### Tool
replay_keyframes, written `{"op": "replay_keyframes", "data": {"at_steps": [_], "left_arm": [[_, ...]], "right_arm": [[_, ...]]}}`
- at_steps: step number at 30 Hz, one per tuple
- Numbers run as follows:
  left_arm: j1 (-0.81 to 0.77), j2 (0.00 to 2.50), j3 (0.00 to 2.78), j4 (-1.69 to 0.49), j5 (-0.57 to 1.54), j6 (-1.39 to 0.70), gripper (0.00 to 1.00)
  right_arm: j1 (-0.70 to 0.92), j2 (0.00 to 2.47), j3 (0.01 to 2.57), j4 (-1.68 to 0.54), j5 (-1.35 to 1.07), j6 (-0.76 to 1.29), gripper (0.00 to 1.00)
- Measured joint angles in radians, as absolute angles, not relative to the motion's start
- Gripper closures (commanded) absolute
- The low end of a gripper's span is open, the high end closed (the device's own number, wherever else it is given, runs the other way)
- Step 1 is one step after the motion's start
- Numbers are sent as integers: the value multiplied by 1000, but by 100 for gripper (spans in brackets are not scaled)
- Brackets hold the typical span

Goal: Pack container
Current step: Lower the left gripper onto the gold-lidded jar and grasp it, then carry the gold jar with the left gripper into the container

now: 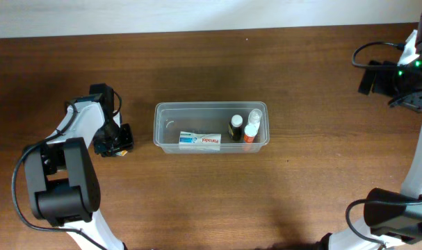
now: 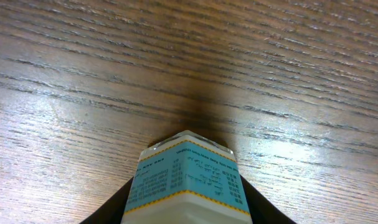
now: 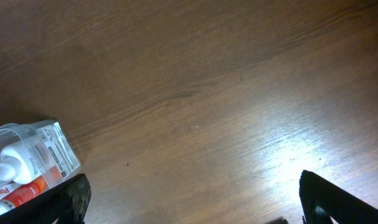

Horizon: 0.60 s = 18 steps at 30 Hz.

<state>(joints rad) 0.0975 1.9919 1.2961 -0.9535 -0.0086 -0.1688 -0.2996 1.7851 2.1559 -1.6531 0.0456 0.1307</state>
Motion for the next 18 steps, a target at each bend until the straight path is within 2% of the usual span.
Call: {"op": "replay_keyframes", "data": {"at_steps": [6,18], "left_arm": [[97,1992,1346,-1032,-13,-169,60],[83,1992,1624,-1265,-17,-169,60]], "right_arm": [[-300,1785,2156,-1653,46,131,2],[-300,1785,2156,-1653,46,131,2]]}}
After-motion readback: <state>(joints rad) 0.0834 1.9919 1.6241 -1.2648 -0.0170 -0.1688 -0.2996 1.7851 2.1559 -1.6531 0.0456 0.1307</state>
